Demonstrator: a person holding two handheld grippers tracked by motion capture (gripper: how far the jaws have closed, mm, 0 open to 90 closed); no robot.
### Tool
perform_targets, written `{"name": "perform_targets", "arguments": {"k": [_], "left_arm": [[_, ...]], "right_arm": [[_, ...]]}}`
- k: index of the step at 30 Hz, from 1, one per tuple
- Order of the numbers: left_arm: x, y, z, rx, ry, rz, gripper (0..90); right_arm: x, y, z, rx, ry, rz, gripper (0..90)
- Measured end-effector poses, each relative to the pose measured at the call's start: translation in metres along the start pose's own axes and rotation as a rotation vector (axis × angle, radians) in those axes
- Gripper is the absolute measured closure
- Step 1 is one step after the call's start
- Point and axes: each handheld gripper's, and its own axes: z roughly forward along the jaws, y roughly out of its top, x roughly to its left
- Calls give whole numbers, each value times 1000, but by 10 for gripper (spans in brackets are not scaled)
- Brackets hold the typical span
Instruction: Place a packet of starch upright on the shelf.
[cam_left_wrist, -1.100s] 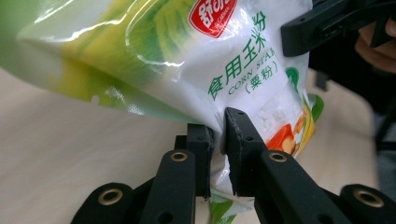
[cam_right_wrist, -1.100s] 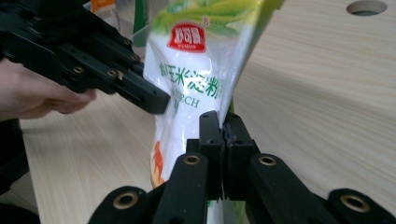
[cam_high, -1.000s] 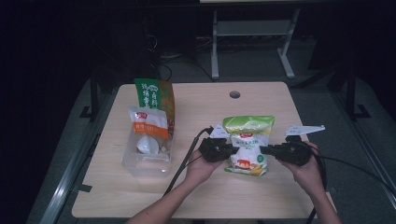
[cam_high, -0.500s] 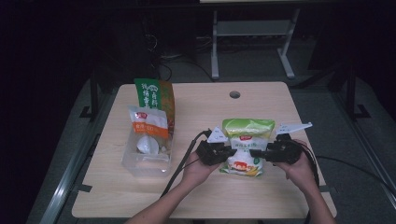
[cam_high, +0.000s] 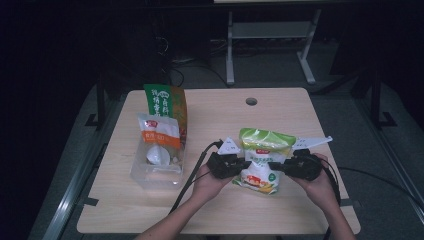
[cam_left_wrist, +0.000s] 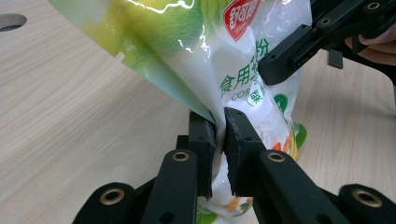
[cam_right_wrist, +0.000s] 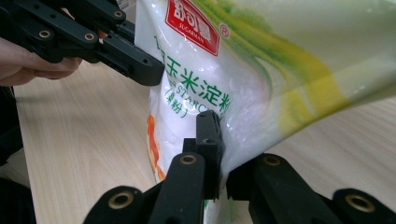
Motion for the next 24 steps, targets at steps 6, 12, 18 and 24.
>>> {"name": "perform_targets", "arguments": {"k": [6, 12, 18, 24], "left_arm": [[2, -2, -4, -4, -16, -13, 777], [-4, -7, -16, -32, 14, -20, 624], [-9, -21, -28, -22, -1, -47, 552], [-9, -30, -44, -10, -9, -70, 515]], "right_arm": [[5, -1, -2, -3, 3, -5, 879], [10, -2, -3, -11, 4, -8, 880], [17, -1, -6, -18, 13, -29, 882], [25, 5, -6, -9, 2, -42, 886]]}}
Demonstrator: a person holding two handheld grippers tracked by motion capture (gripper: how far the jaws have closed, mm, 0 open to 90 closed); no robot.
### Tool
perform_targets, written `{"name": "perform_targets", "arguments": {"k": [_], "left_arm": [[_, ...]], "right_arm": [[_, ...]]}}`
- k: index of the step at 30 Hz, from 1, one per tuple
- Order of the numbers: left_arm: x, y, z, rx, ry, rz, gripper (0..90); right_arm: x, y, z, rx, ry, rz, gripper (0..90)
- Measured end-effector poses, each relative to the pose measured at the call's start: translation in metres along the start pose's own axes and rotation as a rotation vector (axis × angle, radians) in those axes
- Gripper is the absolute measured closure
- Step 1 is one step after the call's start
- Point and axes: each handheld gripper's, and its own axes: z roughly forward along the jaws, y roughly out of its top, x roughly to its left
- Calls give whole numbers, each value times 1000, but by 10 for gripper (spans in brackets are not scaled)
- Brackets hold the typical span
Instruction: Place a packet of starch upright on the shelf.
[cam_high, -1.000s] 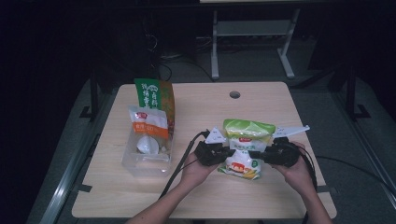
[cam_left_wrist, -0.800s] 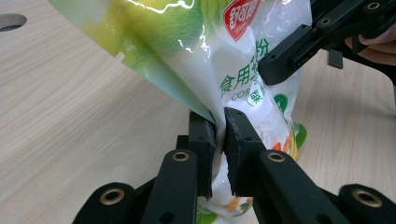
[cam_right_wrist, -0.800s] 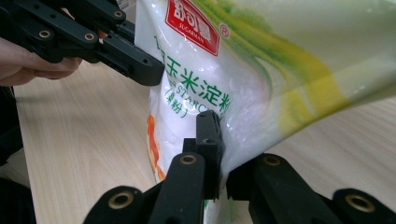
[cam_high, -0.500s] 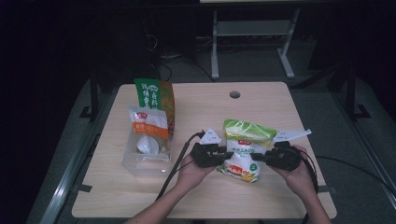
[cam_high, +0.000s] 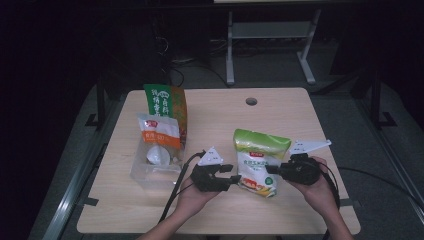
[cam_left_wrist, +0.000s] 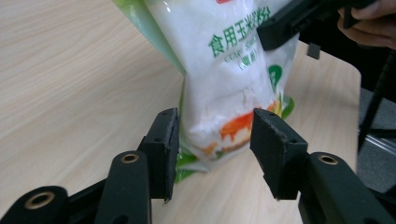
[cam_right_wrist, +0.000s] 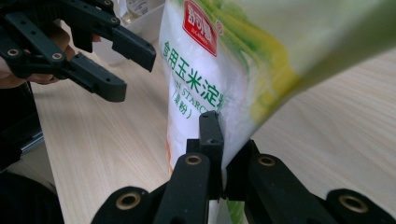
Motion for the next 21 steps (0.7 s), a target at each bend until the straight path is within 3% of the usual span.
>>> {"name": "perform_targets", "arguments": {"k": [5, 18, 21], "left_arm": [[-6, -8, -14, 19, 4, 43, 487], [-12, -30, -45, -1, 4, 60, 461], [-12, -32, -51, -12, -20, 58, 421]], "right_arm": [[4, 9, 0, -14, 6, 5, 888], [19, 46, 3, -38, 17, -37, 890], [23, 57, 5, -39, 27, -48, 890]]}}
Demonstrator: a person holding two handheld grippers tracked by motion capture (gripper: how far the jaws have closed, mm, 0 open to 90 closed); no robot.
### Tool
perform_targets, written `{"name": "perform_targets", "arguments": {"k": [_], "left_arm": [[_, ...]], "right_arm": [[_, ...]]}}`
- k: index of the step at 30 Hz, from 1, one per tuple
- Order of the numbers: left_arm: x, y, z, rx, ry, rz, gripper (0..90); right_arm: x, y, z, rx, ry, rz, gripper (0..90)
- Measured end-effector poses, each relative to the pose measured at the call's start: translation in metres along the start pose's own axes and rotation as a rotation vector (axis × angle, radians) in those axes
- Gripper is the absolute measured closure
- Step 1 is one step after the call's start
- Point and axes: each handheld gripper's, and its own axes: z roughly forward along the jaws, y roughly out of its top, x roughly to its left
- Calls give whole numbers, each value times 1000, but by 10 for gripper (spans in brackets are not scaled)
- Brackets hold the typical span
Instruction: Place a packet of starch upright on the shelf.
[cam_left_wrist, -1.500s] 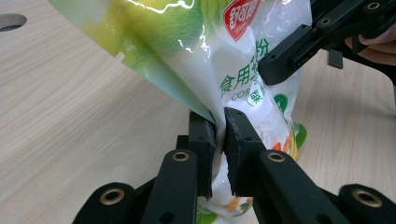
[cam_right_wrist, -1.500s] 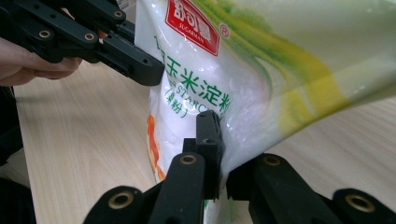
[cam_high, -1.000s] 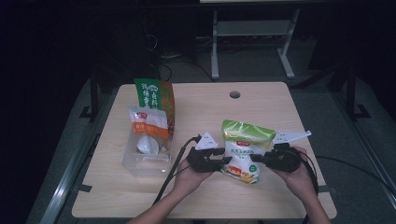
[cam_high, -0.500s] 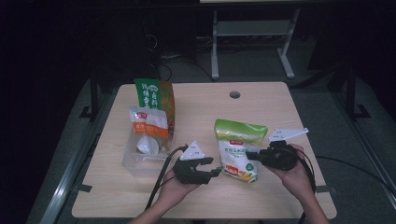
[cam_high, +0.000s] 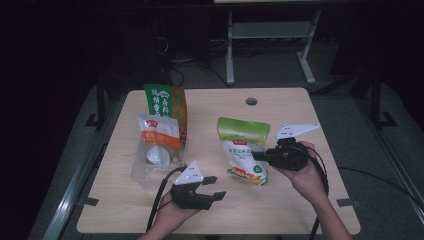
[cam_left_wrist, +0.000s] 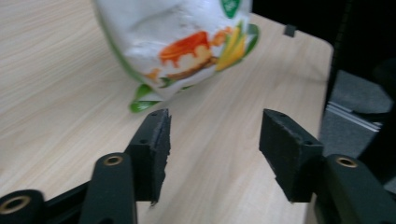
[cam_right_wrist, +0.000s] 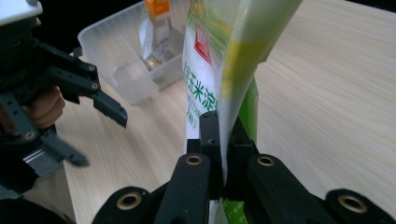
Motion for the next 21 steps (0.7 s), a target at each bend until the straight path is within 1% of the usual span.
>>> {"name": "perform_targets", "arguments": {"k": [2, 3, 5, 7, 9, 14, 15, 17, 19, 21], "left_arm": [[0, -2, -3, -4, -5, -6, 386], [-1, -4, -4, -4, -6, -6, 383], [-2, -6, -6, 3, 6, 8, 364], [-4, -9, -8, 3, 1, 2, 352], [-6, -11, -9, 2, 7, 18, 339], [-9, -17, -13, 6, 0, 34, 323], [-11, -18, -13, 3, -5, 25, 321], [-13, -20, -14, 10, -2, 41, 319], [-14, -21, -16, 14, -7, 38, 313], [-15, -22, -17, 7, -4, 39, 309]], "right_arm": [[3, 6, 3, 1, 5, -11, 890], [4, 9, 4, -1, 11, -13, 890], [6, 15, 7, -6, 17, -17, 890], [9, 21, 10, -6, 22, -21, 890], [11, 26, 13, -5, 28, -31, 890], [17, 40, 20, 2, 46, -50, 890], [17, 42, 22, 1, 52, -52, 890], [19, 46, 25, 2, 60, -53, 890], [21, 50, 29, 0, 67, -61, 890], [25, 54, 33, -3, 73, -67, 890]]}}
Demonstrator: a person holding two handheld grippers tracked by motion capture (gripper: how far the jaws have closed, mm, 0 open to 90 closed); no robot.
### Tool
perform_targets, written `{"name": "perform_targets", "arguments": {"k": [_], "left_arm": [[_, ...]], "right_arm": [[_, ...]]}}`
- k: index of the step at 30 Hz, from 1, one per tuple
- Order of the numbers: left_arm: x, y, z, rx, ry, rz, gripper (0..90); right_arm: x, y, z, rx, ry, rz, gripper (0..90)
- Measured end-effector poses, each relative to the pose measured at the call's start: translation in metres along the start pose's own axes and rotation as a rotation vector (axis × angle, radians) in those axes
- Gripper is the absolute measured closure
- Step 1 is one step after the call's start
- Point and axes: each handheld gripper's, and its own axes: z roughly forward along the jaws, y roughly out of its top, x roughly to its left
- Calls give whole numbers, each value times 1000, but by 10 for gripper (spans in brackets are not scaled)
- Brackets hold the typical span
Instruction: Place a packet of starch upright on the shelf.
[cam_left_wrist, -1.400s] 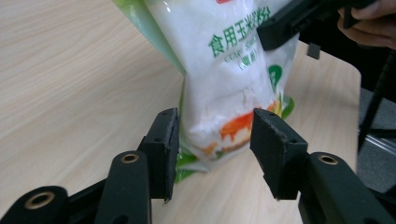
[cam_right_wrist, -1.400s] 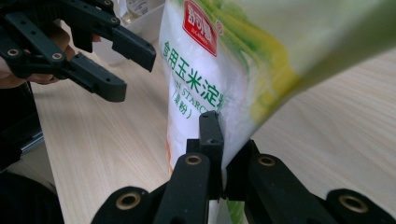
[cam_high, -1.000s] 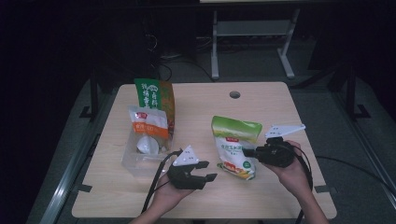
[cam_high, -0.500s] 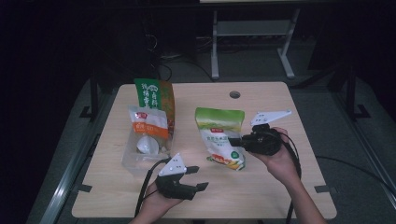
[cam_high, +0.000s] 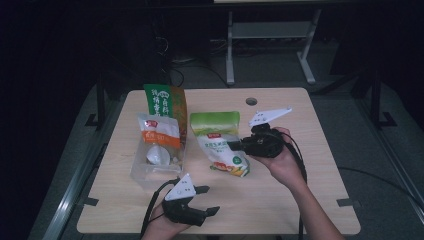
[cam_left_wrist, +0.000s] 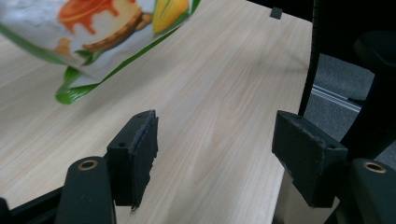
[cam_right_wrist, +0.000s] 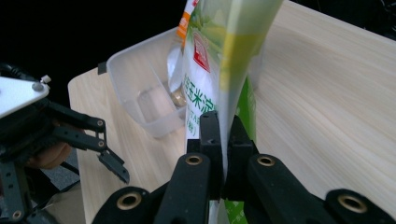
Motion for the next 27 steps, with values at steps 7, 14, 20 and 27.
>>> {"name": "perform_targets", "arguments": {"k": [7, 14, 20, 27], "left_arm": [[-4, -2, -1, -5, -4, 25, 297], [-6, -6, -2, 3, -3, 30, 286], [-12, -7, 0, 13, -19, 34, 283], [-15, -8, 1, 5, -25, 28, 277]], "right_arm": [[8, 14, 13, -14, 38, -14, 890], [15, 28, 22, -15, 53, -39, 890], [23, 38, 29, -1, 70, -70, 891], [34, 55, 43, -12, 108, -101, 891]]}}
